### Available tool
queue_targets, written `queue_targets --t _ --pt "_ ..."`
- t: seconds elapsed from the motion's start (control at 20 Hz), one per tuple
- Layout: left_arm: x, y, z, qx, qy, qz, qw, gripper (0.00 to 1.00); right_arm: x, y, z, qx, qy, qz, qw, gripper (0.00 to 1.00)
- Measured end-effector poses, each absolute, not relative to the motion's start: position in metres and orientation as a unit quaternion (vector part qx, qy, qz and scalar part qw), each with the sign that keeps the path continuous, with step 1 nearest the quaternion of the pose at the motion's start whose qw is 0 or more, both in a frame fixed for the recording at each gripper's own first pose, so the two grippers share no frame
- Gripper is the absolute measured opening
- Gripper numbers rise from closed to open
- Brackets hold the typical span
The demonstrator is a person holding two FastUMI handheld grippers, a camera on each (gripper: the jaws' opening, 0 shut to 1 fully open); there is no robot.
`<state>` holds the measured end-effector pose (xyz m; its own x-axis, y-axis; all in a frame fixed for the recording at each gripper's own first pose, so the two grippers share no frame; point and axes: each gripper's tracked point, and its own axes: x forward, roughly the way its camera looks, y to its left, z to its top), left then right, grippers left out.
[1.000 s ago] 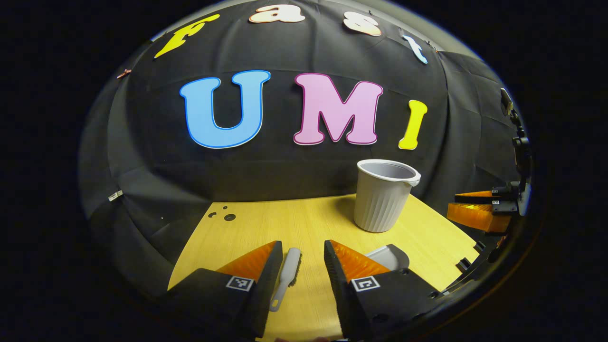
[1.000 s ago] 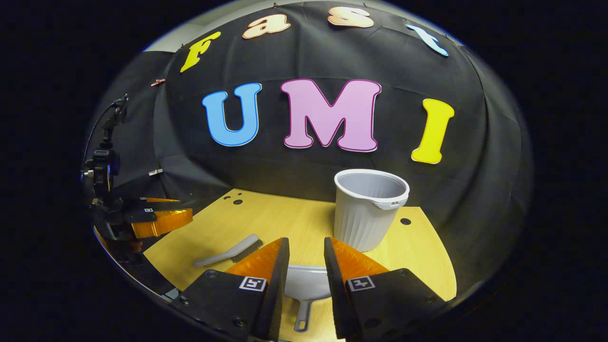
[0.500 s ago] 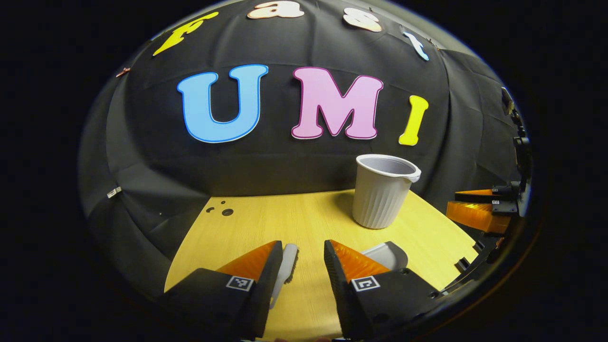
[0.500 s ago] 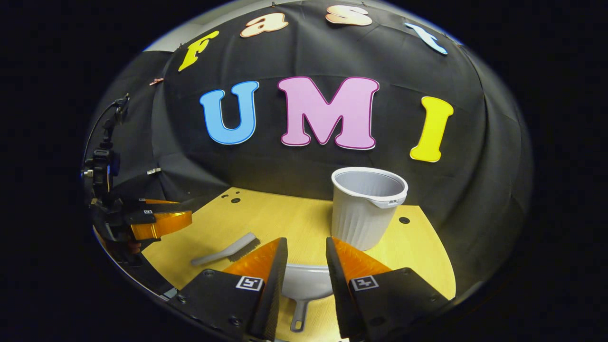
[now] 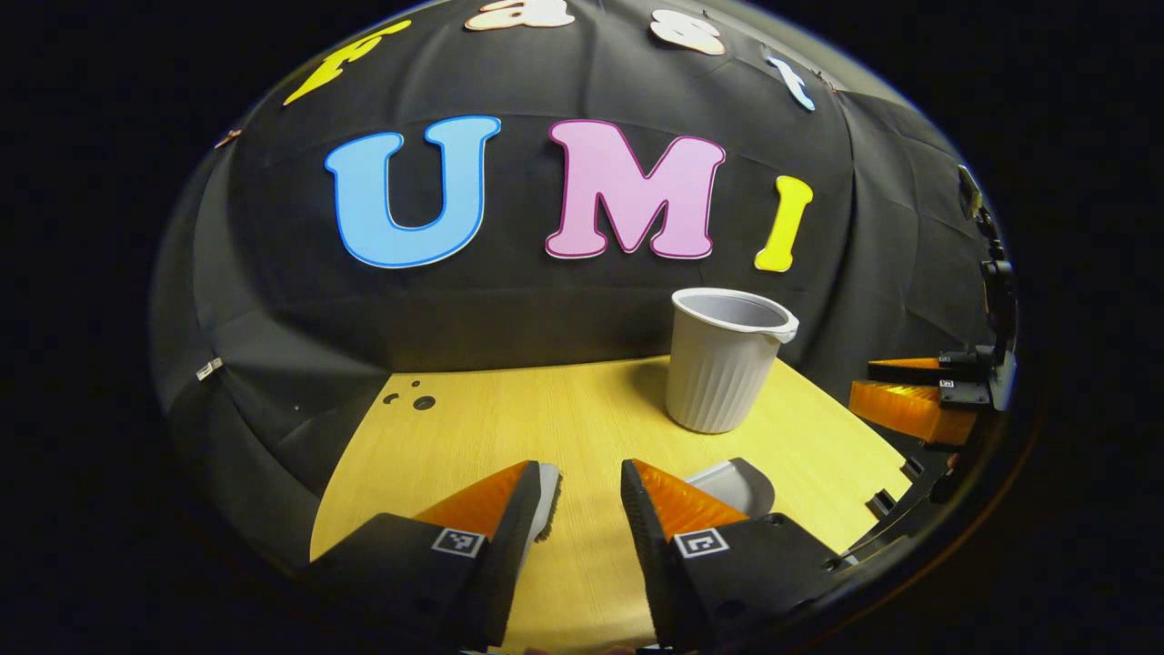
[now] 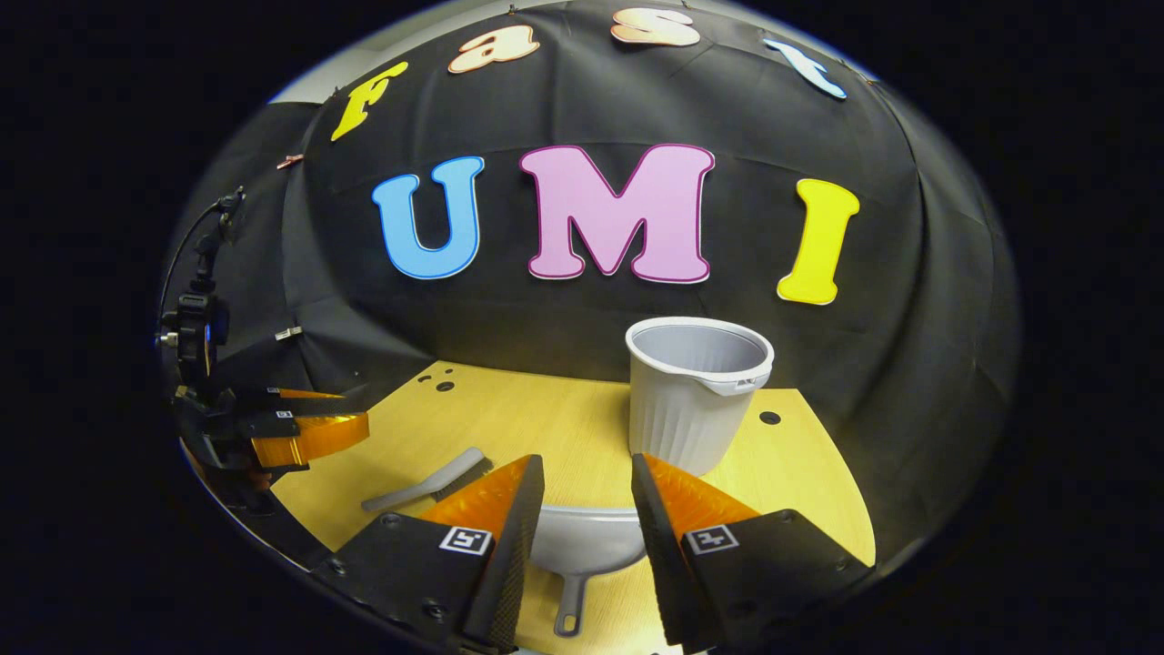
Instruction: Pick up the small broom and dustpan from the desktop, sweep the trash into the dustpan with the broom, and then empty the trash into the garbage bin.
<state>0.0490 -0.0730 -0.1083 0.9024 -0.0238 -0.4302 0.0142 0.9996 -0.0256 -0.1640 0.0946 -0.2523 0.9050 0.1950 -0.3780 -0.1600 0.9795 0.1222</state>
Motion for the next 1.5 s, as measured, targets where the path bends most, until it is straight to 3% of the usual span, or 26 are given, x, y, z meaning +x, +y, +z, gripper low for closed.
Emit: queue_targets --t 0.05,0.1,0.4,0.45,0.5,1.5 --pt "0.049 -0.074 -0.109 -0.009 0.222 -0.011 0.975 0.61 -0.164 0.095 -0.254 0.044 0.199 0.091 0.975 0.68" --pt "0.049 -0.075 -0.109 -0.007 0.222 -0.012 0.975 0.61 -0.164 0.095 -0.254 0.045 0.201 0.091 0.974 0.63" --pt "0.051 -0.075 -0.112 0.007 0.23 -0.015 0.973 0.61 -0.162 0.095 -0.26 0.054 0.209 0.087 0.973 0.64" --pt "0.051 -0.074 -0.113 0.006 0.232 -0.016 0.973 0.61 -0.162 0.095 -0.261 0.053 0.209 0.086 0.973 0.6" --pt "0.053 -0.073 -0.114 0.005 0.233 -0.017 0.972 0.61 -0.161 0.094 -0.261 0.054 0.21 0.085 0.973 0.66" --pt "0.054 -0.055 -0.12 0.024 0.235 -0.074 0.969 0.61 -0.156 0.119 -0.257 0.049 0.214 0.034 0.975 0.68"
